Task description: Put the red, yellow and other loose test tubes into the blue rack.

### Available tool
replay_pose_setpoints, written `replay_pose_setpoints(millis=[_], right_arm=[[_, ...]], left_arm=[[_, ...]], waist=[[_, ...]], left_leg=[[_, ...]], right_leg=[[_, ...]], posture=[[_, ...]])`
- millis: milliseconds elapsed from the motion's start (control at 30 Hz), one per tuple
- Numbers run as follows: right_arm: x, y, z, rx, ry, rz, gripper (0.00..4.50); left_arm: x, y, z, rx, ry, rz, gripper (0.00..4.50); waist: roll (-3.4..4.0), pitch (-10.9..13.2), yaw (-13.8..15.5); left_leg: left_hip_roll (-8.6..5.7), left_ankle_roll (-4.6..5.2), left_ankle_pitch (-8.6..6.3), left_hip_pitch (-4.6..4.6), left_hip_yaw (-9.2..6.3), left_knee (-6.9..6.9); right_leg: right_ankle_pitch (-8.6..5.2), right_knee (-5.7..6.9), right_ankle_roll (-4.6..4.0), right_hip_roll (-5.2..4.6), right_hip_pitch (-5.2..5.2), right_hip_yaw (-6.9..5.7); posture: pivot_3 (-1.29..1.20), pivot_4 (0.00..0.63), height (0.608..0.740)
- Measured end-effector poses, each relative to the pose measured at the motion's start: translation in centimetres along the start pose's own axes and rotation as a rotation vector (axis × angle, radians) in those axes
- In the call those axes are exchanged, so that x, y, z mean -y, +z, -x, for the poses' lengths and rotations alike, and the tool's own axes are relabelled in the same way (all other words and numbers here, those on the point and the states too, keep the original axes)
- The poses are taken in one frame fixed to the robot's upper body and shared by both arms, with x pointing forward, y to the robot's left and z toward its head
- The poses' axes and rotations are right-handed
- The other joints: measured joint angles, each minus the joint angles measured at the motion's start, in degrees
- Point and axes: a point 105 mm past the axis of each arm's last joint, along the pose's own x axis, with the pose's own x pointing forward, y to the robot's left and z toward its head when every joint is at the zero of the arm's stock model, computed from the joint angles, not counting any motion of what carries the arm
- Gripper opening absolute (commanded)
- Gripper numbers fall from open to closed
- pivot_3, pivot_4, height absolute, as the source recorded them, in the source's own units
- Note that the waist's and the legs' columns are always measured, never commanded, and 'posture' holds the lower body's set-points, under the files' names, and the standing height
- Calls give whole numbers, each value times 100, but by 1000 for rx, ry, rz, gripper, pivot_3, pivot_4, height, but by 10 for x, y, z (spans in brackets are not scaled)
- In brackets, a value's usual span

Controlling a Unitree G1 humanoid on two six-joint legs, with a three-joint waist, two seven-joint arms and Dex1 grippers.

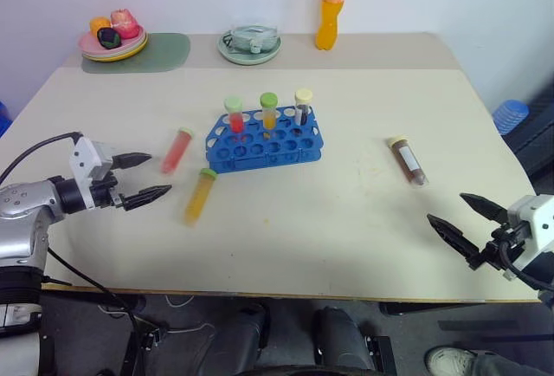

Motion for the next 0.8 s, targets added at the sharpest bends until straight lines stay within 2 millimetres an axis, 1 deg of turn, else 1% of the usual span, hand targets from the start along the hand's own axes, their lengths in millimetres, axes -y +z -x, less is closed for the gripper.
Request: replay_pose_setpoints(millis=[200, 333, 467, 600, 667, 733, 800], right_arm=[[3, -3, 1, 6, 8, -6, 4205], [4, 3, -5, 33, 9, 2, 4205], [3, 3, -9, 33, 11, -5, 4205], [2, 14, -15, 61, 7, -2, 4205], [4, 20, -20, 44, -7, -8, 4205], [9, 27, -25, -7, -31, -20, 4205], [15, 39, -32, -49, -60, -38, 4205]], left_arm=[[5, -7, 8, -24, 5, 26, 4387], [6, 0, 11, -6, -8, 27, 4387], [9, 3, 11, 12, -37, 37, 4387], [12, 7, 10, 36, -73, 57, 4387], [15, 10, 9, 51, -101, 58, 4387], [18, 18, 6, 73, -138, 49, 4387], [22, 28, 1, 106, -190, 26, 4387]], waist=[[2, 2, 2], [3, 3, 5], [4, 3, 5], [8, 6, 1], [9, 7, 3], [10, 7, 6], [12, 9, 5]], left_leg=[[3, 0, 0, 0, 4, -2], [4, -1, -1, 0, 6, -2], [4, -1, 0, 0, 7, -7], [7, -1, 0, 0, 9, -7], [7, -1, 0, 0, 11, -7], [7, -1, 0, 0, 14, -6], [7, -1, 0, 0, 14, -7]], right_leg=[[-2, -1, -5, 0, -2, 3], [-4, -1, -10, 1, -2, 4], [-3, -1, -9, 1, -6, 4], [-2, 0, -11, 2, -9, 7], [-2, 0, -13, 1, -9, 8], [-2, 0, -16, 2, -9, 10], [-2, 0, -18, 1, -12, 12]], posture=[[0, 150, 740], [0, 150, 740], [0, 150, 740], [0, 150, 740], [0, 150, 740], [0, 150, 740], [0, 150, 740]])
